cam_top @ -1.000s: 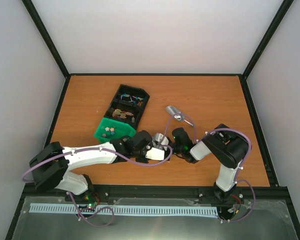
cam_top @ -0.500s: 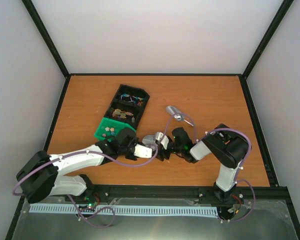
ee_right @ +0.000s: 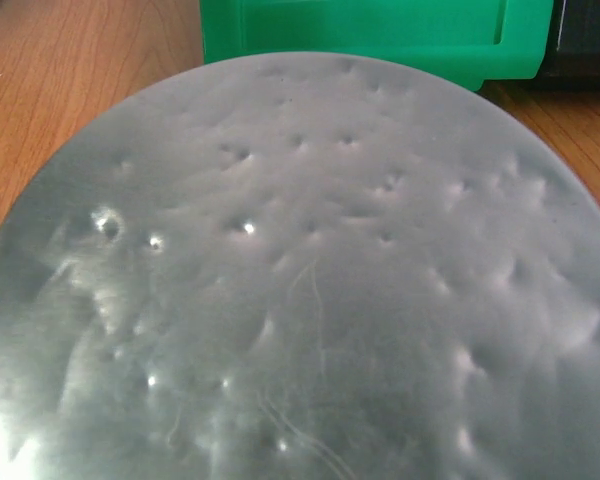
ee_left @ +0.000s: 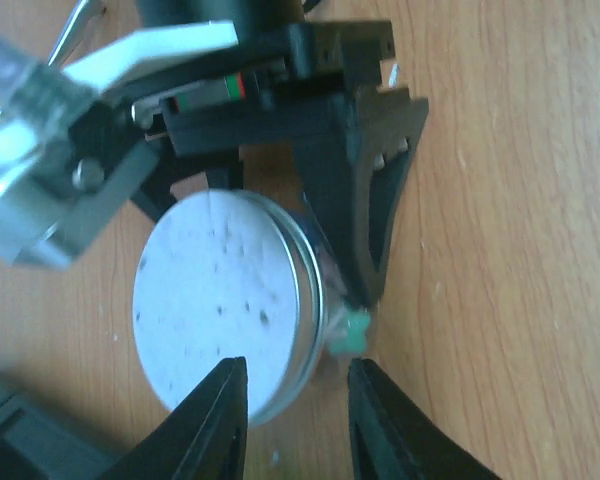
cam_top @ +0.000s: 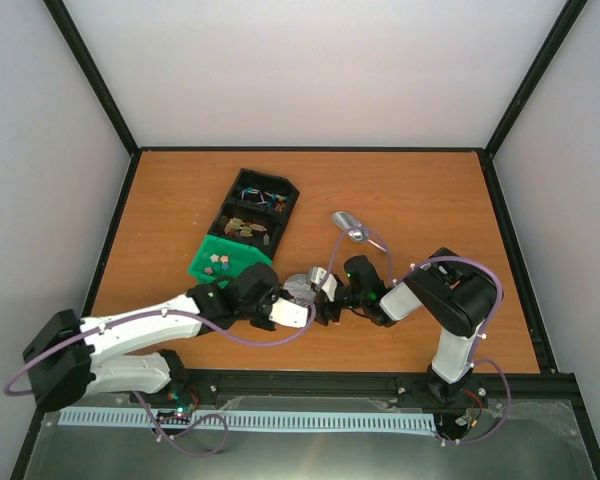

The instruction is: Pack the candies

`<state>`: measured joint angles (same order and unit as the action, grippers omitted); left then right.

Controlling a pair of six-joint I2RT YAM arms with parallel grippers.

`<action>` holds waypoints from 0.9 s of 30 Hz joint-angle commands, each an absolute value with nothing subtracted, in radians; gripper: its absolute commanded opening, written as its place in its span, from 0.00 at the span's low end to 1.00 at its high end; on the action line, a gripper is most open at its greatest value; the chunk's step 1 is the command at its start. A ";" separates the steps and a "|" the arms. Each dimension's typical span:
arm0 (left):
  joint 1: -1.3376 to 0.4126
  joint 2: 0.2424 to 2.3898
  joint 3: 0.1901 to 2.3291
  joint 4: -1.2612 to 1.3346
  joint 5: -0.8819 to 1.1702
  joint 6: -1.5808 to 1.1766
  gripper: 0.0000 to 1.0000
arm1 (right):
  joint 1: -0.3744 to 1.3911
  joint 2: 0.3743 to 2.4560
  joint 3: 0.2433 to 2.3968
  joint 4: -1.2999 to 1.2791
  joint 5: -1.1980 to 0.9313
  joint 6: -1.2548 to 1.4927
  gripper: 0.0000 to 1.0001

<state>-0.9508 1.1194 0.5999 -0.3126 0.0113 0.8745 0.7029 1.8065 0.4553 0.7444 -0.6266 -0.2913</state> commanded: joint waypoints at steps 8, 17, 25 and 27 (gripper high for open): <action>-0.986 1.407 0.756 -0.185 -0.046 0.762 0.31 | 0.715 1.821 0.434 0.684 -0.640 -0.288 0.26; -0.899 1.331 0.651 -0.233 -0.056 0.805 0.20 | 0.715 1.814 0.428 0.689 -0.653 -0.293 0.26; -0.797 1.260 0.570 -0.255 -0.054 0.926 0.19 | 0.715 1.814 0.428 0.688 -0.654 -0.294 0.26; -0.767 1.257 0.563 -0.256 -0.054 0.949 0.19 | 0.715 1.812 0.426 0.689 -0.651 -0.294 0.26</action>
